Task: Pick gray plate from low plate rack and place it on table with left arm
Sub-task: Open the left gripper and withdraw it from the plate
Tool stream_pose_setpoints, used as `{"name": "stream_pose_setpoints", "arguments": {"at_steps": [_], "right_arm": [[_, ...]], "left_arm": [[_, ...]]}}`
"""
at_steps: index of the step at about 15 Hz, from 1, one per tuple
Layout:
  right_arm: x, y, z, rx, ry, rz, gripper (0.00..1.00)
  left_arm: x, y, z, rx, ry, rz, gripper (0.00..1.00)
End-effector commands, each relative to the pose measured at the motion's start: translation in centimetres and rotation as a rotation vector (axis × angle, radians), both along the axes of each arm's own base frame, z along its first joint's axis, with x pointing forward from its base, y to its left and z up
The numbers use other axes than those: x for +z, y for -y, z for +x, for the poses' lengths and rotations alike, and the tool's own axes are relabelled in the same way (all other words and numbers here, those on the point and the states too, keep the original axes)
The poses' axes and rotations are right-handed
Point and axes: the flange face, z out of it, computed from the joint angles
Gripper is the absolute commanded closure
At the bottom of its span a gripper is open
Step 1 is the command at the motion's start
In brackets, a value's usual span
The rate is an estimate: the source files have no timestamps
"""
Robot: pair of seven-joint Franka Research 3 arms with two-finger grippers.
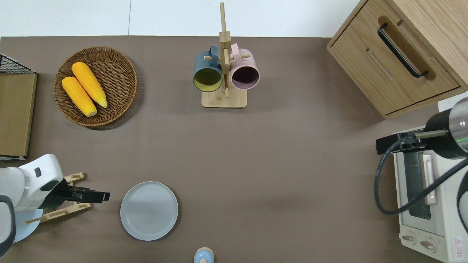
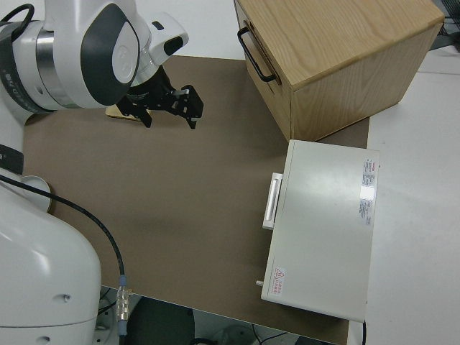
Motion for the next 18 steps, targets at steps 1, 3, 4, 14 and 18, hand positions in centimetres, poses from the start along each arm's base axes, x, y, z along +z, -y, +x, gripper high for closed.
{"name": "stream_pose_setpoints", "arguments": {"at_steps": [1, 3, 4, 14, 18], "right_arm": [[0.3, -0.1, -0.3, 0.0, -0.007, 0.006, 0.011], [0.3, 0.0, -0.2, -0.002, -0.007, 0.006, 0.011], [0.3, -0.1, -0.3, 0.0, -0.007, 0.006, 0.013], [0.3, -0.1, -0.3, 0.0, -0.007, 0.006, 0.011], [0.3, -0.1, -0.3, 0.001, -0.007, 0.006, 0.013]], "left_arm": [[4.7, -0.9, 3.1, -0.001, 0.005, 0.08, 0.0], [6.9, -0.6, 3.9, 0.004, 0.032, 0.121, 0.0], [7.9, -0.4, 4.2, -0.007, 0.048, 0.141, 0.0], [13.1, 2.5, 4.6, -0.072, 0.09, 0.204, 0.0], [12.7, 4.3, 4.5, -0.157, 0.071, 0.304, 0.0]]}}
